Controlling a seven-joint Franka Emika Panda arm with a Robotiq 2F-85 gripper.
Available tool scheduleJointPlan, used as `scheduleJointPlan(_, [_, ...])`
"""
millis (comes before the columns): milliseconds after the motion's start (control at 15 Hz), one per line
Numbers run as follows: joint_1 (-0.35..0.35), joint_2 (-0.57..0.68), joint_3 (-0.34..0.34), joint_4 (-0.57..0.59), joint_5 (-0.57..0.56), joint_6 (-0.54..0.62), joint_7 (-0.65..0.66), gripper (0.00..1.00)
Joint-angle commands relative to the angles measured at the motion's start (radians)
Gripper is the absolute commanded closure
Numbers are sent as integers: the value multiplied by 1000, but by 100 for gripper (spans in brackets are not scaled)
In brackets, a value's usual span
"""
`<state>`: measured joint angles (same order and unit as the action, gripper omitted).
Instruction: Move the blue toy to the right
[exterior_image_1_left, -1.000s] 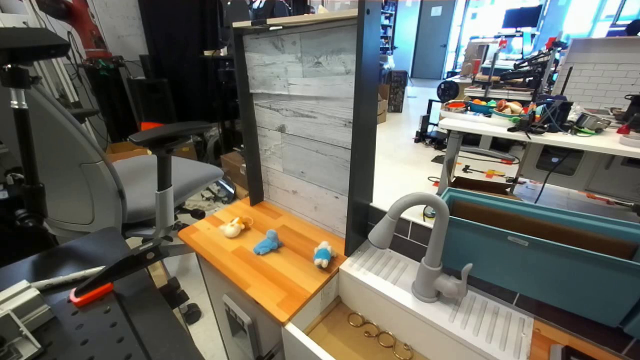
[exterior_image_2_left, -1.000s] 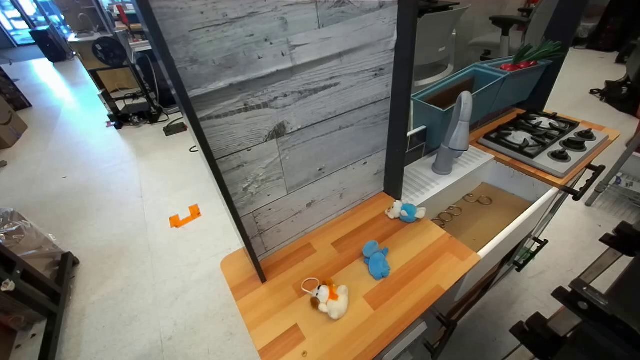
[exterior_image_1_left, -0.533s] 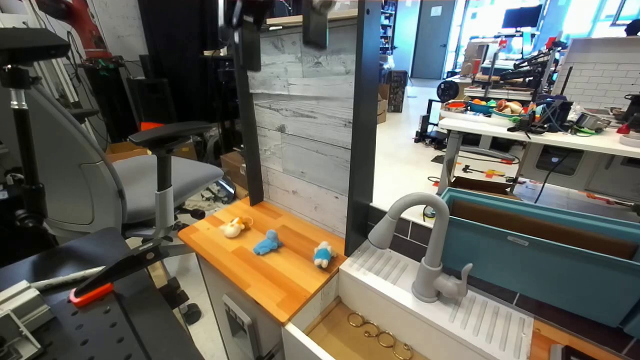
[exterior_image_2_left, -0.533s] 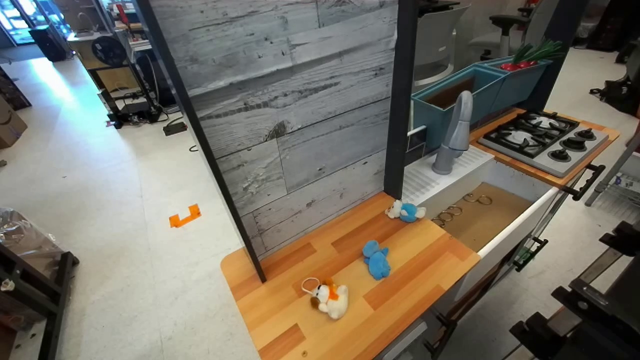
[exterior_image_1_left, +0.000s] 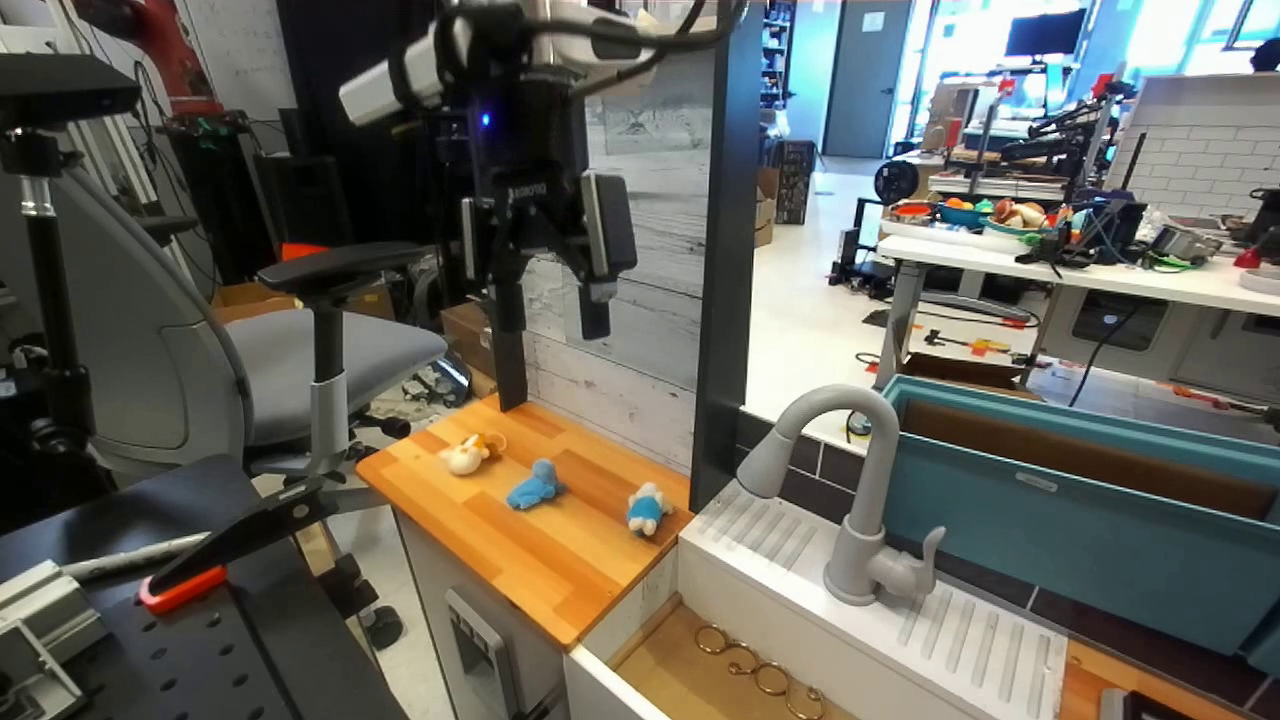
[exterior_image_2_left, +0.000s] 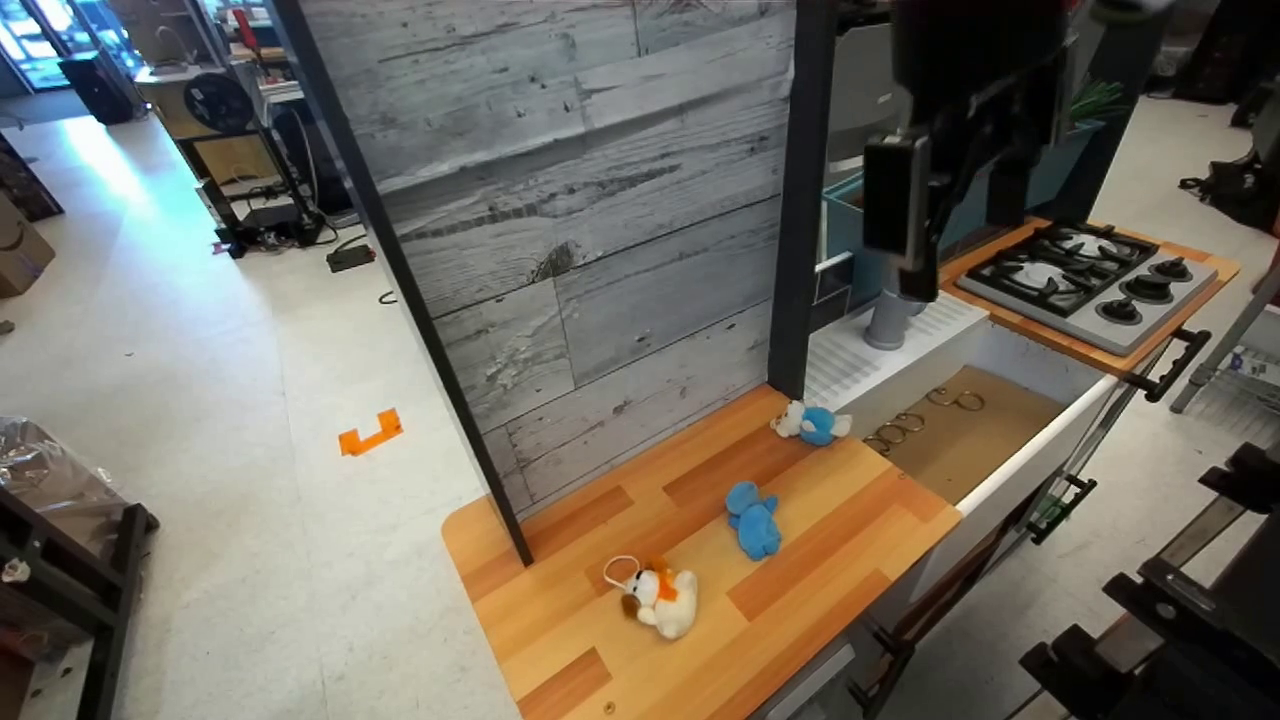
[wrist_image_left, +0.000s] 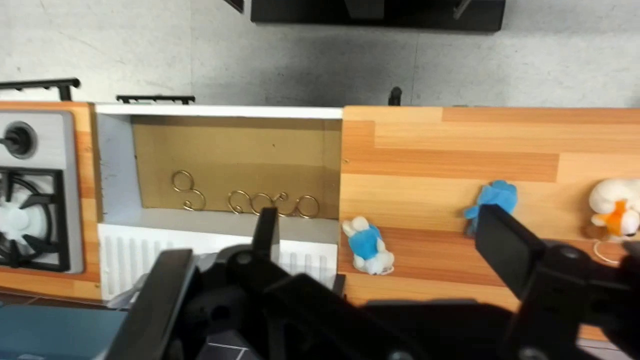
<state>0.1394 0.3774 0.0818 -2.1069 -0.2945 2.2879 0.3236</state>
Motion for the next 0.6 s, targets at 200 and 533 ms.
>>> scheduleJointPlan(200, [88,218,-51,55,-12,345,-9,0])
scheduleJointPlan(533, [119,364,-47,128,40,490,-81,0])
